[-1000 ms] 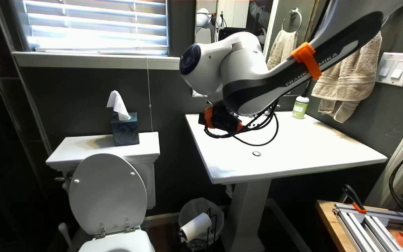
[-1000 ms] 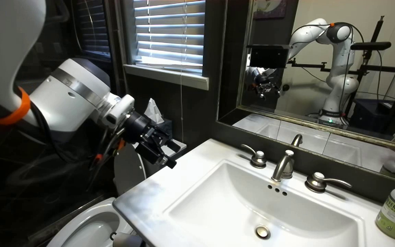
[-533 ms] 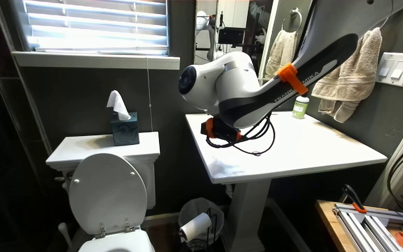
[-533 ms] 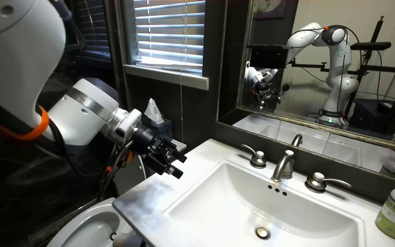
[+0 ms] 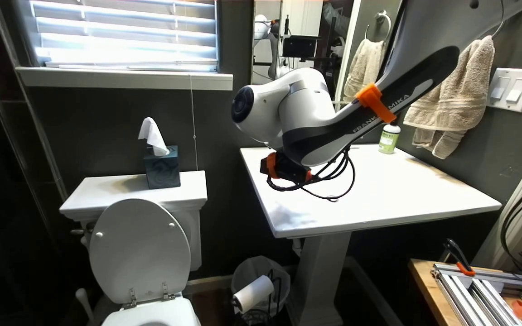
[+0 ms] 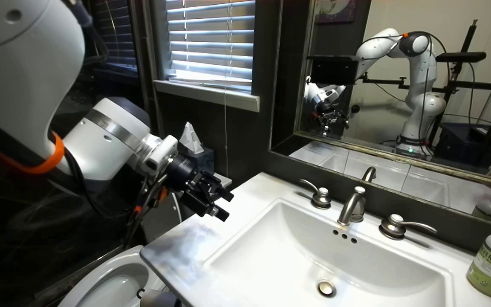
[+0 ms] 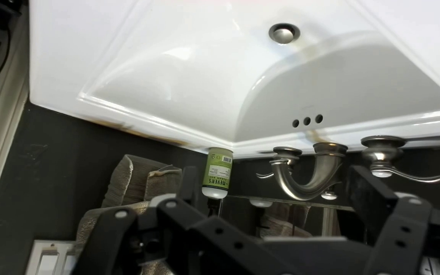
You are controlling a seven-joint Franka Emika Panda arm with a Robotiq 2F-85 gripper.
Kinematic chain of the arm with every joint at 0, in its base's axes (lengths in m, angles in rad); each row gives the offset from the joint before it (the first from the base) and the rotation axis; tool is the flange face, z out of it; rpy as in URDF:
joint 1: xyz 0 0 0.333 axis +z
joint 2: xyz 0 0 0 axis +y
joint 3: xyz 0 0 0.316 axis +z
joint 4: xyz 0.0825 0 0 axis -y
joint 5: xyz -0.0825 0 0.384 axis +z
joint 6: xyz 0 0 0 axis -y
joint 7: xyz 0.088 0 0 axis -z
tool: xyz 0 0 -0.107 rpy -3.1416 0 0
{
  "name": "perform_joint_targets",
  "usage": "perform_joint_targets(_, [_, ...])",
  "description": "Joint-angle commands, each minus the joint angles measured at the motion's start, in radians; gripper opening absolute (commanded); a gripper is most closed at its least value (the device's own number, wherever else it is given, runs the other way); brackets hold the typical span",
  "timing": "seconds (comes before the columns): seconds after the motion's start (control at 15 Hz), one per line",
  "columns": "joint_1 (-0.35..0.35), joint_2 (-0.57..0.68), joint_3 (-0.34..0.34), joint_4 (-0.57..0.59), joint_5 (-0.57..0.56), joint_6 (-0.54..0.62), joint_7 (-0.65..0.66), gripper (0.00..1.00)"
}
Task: Push the handle on the left tap to the right
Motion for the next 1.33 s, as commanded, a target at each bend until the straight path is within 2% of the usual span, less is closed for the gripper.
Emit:
perform_joint_targets(0.0, [-0.019, 0.049, -0.004, 0.063, 0.026, 0.008, 0.011, 1.00])
perform_joint_targets(0.07, [-0.030, 0.075, -0.009, 0.096, 0.028, 0.028, 0.014, 1.00])
perform_joint_targets(0.13, [-0.035, 0.099, -0.019, 0.118, -0.018, 0.072, 0.042, 1.00])
perform_joint_targets(0.53, [-0.067, 0.289, -0.072, 0.321, -0.045, 0.191, 0.109, 1.00])
perform_joint_targets(0.93, [-0.101, 0.459, -0.132, 0.524, -0.025, 0.171, 0.148, 1.00])
perform_joint_targets(1.27, [-0.173, 0.541, -0.170, 0.630, -0.015, 0.188, 0.116, 1.00])
